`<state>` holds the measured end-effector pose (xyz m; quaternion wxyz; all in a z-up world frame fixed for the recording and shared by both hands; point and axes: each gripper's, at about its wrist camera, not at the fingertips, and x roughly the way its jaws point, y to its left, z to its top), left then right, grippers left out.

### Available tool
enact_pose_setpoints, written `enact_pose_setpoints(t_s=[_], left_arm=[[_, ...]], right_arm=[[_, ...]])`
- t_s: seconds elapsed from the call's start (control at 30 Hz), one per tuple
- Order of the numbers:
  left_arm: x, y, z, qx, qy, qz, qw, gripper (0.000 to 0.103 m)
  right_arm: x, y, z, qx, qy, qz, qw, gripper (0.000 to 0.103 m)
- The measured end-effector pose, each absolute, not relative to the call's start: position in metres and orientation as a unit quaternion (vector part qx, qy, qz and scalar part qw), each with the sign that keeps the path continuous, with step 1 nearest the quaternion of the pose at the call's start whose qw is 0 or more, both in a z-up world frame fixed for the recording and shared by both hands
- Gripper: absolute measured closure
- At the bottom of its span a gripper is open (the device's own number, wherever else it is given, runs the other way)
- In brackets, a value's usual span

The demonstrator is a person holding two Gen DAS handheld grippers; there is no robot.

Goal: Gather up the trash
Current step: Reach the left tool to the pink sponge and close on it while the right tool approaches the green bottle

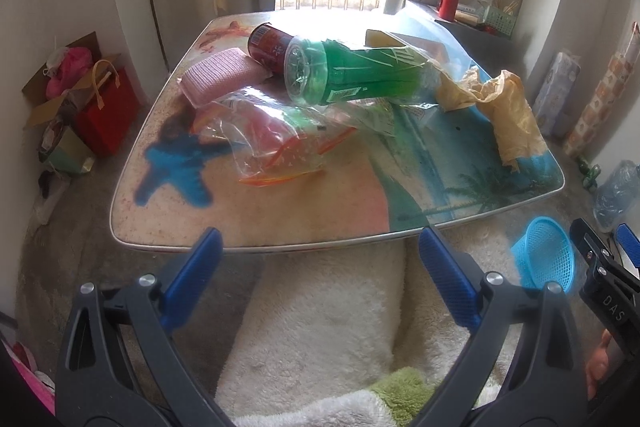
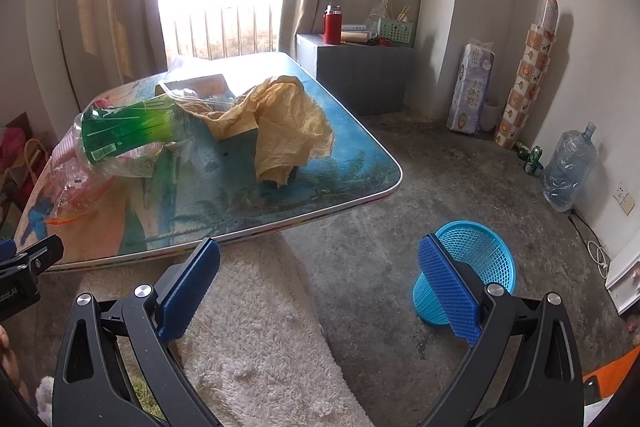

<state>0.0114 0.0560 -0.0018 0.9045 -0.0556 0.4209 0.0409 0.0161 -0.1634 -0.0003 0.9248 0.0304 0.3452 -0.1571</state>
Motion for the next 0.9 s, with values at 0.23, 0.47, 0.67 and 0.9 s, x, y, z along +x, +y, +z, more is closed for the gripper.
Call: enact_pose_setpoints(t_s=[0.23,0.47,0.67,0.9], left_arm=[[0.022,0.094,0.013,-0.066,0.386,0.057,0.918,0.008],[0.039,0.133,0.028,-0.086,0.356,0.049,0.929,0.008],[0.060,0.168,0.032,-0.125,0.354,0.030,0.927,0.008],[0.091,0.203,0.046,-0.138,0.309,-0.003,0.941,0.008]], right_arm=[[0.044,-0.143,0.017,0.029,0.330,-0.110,0.937,0.006],[0.061,-0.122,0.021,0.029,0.329,-0.093,0.939,0.006],[0.079,-0.103,0.008,0.000,0.346,-0.100,0.933,0.006],[0.106,-0.083,0.018,0.000,0.335,-0.039,0.941,0.006]])
